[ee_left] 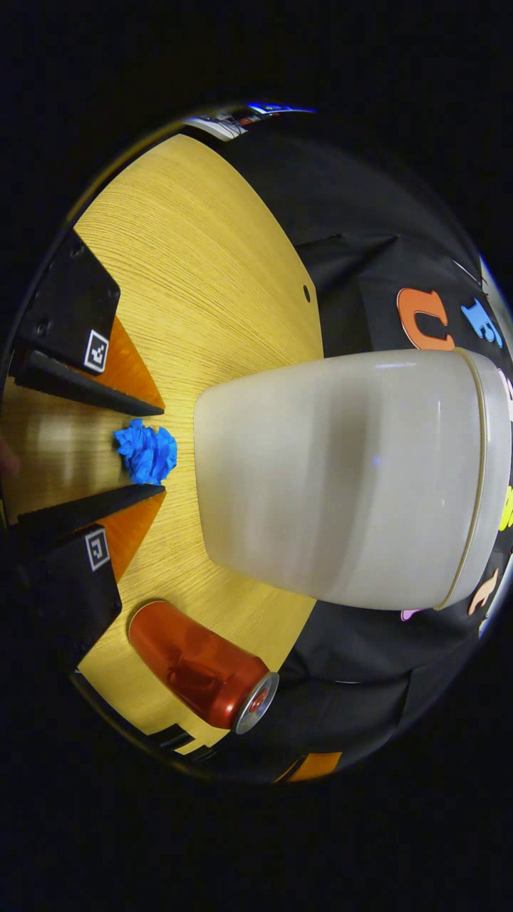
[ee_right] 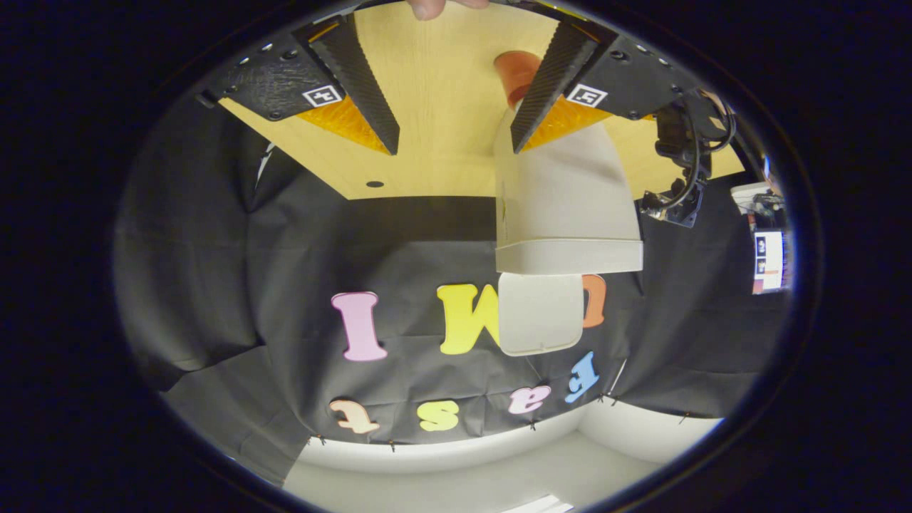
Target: Press the lid of the desktop garbage bin to open it, pick up the crumpled paper on the desktop and throw it into the bin, then pick up the pop can on the desktop and drop it into the bin, and finally close the garbage bin lid.
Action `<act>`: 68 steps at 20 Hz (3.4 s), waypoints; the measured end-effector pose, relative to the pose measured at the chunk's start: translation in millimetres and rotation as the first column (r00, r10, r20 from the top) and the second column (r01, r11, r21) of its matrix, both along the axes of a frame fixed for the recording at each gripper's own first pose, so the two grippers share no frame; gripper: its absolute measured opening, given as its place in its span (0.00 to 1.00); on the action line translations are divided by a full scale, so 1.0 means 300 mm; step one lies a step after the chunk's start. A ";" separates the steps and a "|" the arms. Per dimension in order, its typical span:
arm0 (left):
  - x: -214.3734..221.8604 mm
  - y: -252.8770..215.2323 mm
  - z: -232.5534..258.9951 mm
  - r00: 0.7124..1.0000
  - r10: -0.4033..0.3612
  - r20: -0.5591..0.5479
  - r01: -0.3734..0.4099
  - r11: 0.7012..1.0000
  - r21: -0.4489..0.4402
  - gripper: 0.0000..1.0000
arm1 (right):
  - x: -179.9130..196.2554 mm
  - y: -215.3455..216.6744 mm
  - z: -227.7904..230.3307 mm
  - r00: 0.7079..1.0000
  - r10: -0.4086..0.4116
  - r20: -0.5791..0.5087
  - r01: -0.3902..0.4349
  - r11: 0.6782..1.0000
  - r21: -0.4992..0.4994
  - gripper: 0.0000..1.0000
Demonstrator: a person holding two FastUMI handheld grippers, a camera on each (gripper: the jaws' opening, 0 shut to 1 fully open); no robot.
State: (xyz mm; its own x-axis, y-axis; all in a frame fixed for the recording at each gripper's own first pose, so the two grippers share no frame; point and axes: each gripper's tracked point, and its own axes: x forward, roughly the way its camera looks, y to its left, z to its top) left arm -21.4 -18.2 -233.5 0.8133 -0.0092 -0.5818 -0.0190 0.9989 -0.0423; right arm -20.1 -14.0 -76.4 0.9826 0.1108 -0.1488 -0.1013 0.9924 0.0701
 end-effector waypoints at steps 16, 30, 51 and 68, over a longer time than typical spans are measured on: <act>0.016 0.051 0.199 0.989 0.028 0.144 -0.024 0.999 -0.026 0.36 | -0.093 0.161 -0.073 0.998 0.054 -0.036 -0.054 0.999 0.001 0.98; -0.028 0.122 0.506 0.920 0.048 0.390 -0.052 0.999 0.002 0.36 | -0.071 0.253 -0.334 0.980 0.049 -0.194 -0.058 0.997 -0.045 0.99; -0.046 0.239 0.635 0.869 0.085 0.487 -0.109 0.994 0.021 0.36 | 0.052 0.287 -0.502 0.932 0.007 -0.363 -0.005 1.000 0.007 0.83; 0.243 0.109 1.053 0.760 -0.005 0.650 -0.026 0.999 0.038 0.39 | -0.020 0.014 -0.292 0.977 -0.044 -0.209 0.058 0.996 0.064 0.80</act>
State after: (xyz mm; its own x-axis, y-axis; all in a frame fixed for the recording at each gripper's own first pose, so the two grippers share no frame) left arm 51.5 14.6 82.5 0.9961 0.0131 0.0872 -0.0126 0.9999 -0.0070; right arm -26.0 -9.8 -164.0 0.9360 0.0783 -0.3431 -0.0267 0.9879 0.1527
